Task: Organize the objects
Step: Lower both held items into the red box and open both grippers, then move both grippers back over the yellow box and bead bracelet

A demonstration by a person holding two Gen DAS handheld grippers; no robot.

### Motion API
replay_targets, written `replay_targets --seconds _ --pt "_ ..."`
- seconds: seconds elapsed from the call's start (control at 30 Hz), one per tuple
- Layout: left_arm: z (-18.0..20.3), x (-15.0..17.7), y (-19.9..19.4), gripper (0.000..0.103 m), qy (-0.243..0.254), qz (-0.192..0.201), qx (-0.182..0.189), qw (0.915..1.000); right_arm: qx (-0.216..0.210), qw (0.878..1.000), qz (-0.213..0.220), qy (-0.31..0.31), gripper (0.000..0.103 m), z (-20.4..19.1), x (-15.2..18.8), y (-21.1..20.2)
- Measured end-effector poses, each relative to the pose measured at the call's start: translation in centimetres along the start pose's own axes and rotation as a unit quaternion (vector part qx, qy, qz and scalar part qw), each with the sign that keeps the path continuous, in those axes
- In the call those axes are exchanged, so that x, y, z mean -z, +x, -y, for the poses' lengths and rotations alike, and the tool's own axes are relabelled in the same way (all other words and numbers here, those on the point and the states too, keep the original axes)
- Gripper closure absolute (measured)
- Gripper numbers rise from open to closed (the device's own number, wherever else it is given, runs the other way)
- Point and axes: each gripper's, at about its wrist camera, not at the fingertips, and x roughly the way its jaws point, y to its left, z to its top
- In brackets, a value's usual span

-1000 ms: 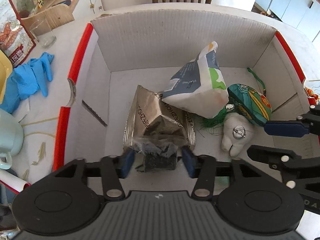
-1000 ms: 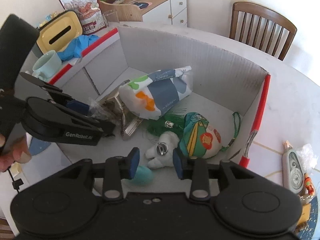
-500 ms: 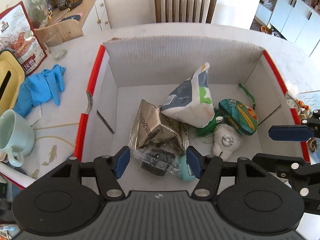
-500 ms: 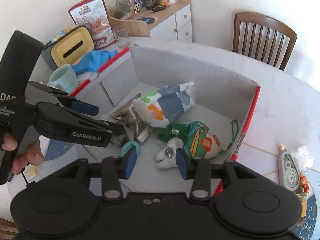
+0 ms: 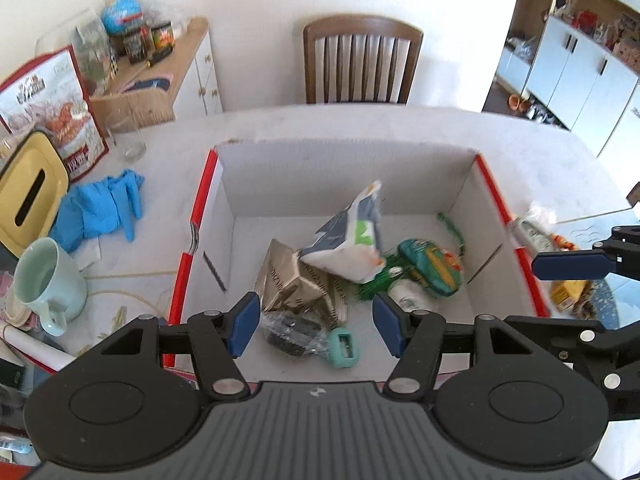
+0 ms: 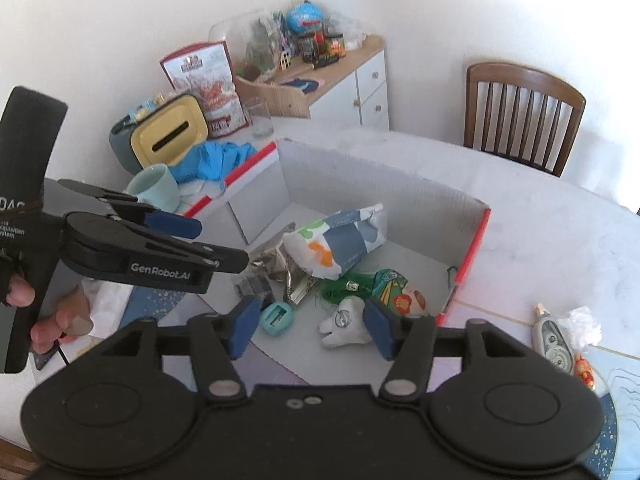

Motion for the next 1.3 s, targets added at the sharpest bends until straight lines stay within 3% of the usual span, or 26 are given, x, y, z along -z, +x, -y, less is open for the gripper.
replay_targets --seconds 0.13,0.4,0.5,0.63,1.0,1.13,1.3 --pt "1.1 0.4 -1.6 0.033 0.002 0.021 0.005 0.9998 -0.006 1.000 0.011 0.004 0.039 0.4 0.5 -1.6" --pt "3.3 1.4 -3.5 0.026 -0.008 0.039 0.013 0.9991 -0.012 0.999 0.042 0.005 0.011 1.7 2.0 -4.9" --pt "4.4 1.9 -3.9 0.023 -0.003 0.045 0.006 0.9990 -0.017 0.998 0.055 0.019 0.006 2.6 2.7 -6.0" --pt "5.9 2.5 -4.4 0.020 0.001 0.055 0.006 0.9985 -0.007 0.997 0.068 0.024 0.006 4.0 3.9 -7.7" --pt "11.1 3.3 -3.7 0.017 0.002 0.053 0.048 0.9974 0.045 0.994 0.087 0.037 0.006 10.3 9.1 -12.7" --pt "13.6 3.5 -3.3 0.003 0.005 0.059 0.071 0.9957 0.076 0.993 0.083 0.035 0.006 12.6 11.0 -13.9" --pt "16.9 3.3 -2.2 0.001 0.005 0.066 0.095 0.9933 0.096 0.992 0.070 0.039 0.006 15.1 13.0 -14.4"
